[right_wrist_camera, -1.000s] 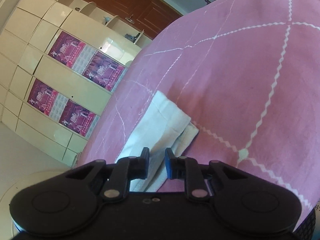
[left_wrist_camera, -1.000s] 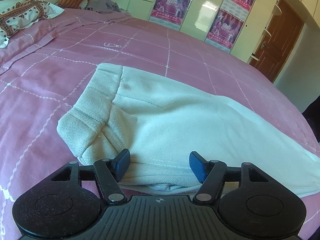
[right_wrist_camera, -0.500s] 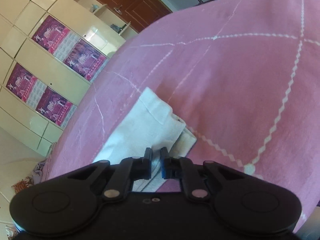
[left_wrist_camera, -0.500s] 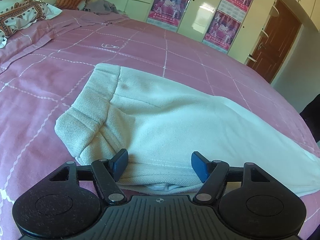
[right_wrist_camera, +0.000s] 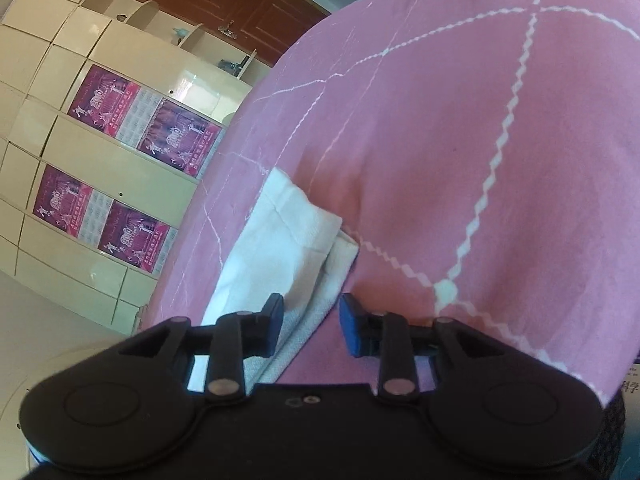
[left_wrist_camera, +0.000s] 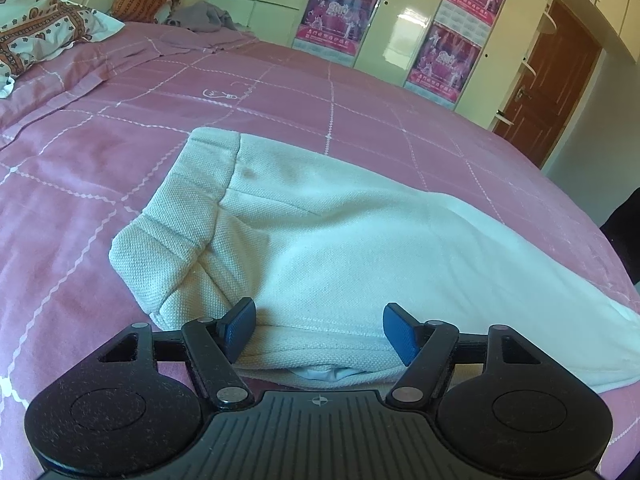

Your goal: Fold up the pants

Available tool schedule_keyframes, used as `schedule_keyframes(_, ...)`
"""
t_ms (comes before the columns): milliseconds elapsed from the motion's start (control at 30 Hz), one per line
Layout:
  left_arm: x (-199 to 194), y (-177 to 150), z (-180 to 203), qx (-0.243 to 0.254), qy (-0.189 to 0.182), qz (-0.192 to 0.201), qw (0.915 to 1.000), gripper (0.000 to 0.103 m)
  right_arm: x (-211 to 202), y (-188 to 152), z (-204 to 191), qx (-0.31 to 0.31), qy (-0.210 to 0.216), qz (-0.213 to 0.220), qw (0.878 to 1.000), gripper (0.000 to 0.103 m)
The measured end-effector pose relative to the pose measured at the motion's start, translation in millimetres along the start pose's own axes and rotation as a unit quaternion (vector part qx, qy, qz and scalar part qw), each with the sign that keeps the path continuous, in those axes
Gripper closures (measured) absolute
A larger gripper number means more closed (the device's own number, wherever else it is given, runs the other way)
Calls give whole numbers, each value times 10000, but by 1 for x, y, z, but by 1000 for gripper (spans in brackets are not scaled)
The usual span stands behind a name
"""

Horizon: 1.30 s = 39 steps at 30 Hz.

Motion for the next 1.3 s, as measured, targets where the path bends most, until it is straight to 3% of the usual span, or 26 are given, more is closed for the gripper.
schedule_keyframes(67, 0, 0, 1, -1, 14, -4, 10000, 33, 11, 5, -4, -1, -19, -32, 10000, 83)
schedule_keyframes(133, 0, 0, 1, 13, 11, 5, 10000, 33, 12, 7, -20, -499, -137, 6, 9987, 96)
schedule_keyframes(200, 0, 0, 1, 37, 26, 11, 10000, 33, -13, 13, -41, -860, 110, 538, 9948, 98)
schedule_keyframes(267, 2, 1, 1, 50, 71, 21, 10000, 33, -20, 14, -39, -1140, -230, 766, 9903, 98)
schedule_keyframes(300, 2, 1, 1, 57, 102, 20, 9999, 33, -3, 10, -22, -1172, -757, 451, 9892, 99)
schedule_keyframes(333, 2, 1, 2, 82, 143, 9, 9999, 33, 9, 11, -7, -639, -733, 93, 9952, 100)
schedule_keyframes(400, -4, 4, 8, 230, 313, -28, 9992, 33, 10, 14, -9, -633, -687, 77, 9956, 97)
schedule_keyframes(500, -49, 20, 7, 295, 831, 810, 9928, 32, 4, 7, -17, -1011, -872, 173, 9909, 95)
schedule_keyframes(600, -79, 21, -22, -263, 1141, 1158, 9863, 33, 3, 7, -8, -695, -701, 84, 9951, 97)
schedule_keyframes(700, -82, 18, -54, -986, 984, 1115, 9840, 33, 1, 8, 1, -347, -468, 36, 9983, 97)
schedule_keyframes(800, -60, 15, -70, -1544, 540, 1046, 9810, 33, 2, 7, -4, -429, -552, 57, 9975, 97)
schedule_keyframes(833, -53, 14, -73, -1650, 442, 988, 9803, 36, 2, 7, -4, -470, -584, 62, 9972, 97)
schedule_keyframes(867, -45, 14, -74, -1742, 320, 933, 9798, 49, 3, 7, -7, -482, -599, 63, 9970, 97)
schedule_keyframes(900, -39, 14, -75, -1795, 299, 925, 9790, 89, 3, 7, -6, -466, -589, 60, 9972, 97)
schedule_keyframes(967, -44, 27, -76, -1881, 120, 1337, 9729, 89, 4, 7, -5, -392, -535, 41, 9978, 97)
schedule_keyframes(1000, -44, 30, -78, -1842, 193, 1331, 9736, 89, 4, 7, -6, -380, -526, 36, 9979, 97)
schedule_keyframes(1100, -17, 10, -86, -1372, 659, 497, 9871, 89, 5, 7, -8, -460, -594, 50, 9972, 97)
schedule_keyframes(1233, -25, 18, -78, -1112, 742, 451, 9900, 84, 6, 7, -9, -428, -591, 57, 9973, 97)
schedule_keyframes(1300, -36, 24, -66, -687, 1124, 425, 9904, 77, 6, 6, -9, -416, -585, 53, 9974, 97)
Point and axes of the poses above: each gripper's, at about its wrist camera, not at the fingertips, and x roughly the way its jaws point, z to its right, y to its top, the point moved 9 cm from there along x, roughly the way its jaws point, and after that the axes turned 11 degrees about -y, right-handed, at the moved point
